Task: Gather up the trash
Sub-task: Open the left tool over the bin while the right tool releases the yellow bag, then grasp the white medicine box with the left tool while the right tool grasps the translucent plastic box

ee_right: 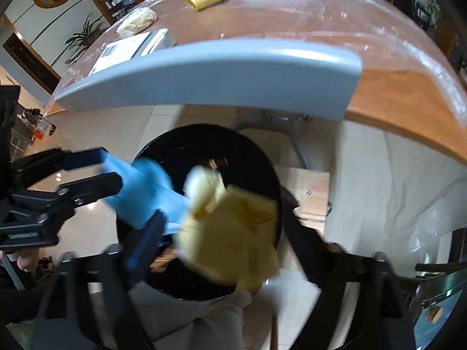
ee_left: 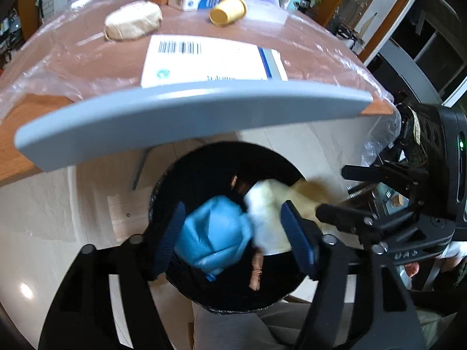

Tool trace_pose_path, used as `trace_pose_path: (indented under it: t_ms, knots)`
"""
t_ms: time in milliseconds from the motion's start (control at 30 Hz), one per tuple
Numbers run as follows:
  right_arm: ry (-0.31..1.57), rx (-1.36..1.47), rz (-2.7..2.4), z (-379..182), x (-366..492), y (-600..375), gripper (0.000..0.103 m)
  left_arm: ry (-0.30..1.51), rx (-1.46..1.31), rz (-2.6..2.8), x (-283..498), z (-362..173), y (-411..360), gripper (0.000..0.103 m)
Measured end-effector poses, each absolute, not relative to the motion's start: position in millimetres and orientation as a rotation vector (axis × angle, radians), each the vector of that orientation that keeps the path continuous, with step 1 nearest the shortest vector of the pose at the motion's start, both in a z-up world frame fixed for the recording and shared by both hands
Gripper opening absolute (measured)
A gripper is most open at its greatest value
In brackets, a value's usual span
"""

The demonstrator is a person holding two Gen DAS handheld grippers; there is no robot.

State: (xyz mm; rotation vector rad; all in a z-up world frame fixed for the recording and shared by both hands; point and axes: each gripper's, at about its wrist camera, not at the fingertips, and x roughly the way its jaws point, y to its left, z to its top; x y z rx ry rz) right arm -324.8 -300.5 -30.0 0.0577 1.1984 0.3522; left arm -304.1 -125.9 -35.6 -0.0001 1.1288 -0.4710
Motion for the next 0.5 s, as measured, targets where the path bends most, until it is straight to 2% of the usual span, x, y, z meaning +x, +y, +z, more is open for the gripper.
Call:
trace_pose_path:
  t_ms: [367, 500]
  knots:
    - [1.102, 0.037, 0.309, 10.8, -342.2, -323.4, 0.088, 1.097, 0.005, -0.440, -313.8, -10.4, -116.7, 0.070]
    - [1.010, -0.009, 0.274, 42.4, -348.9, -333.5, 0.091, 1.033, 0.026, -0.437, -324.6, 16.0, -115.4, 0.076]
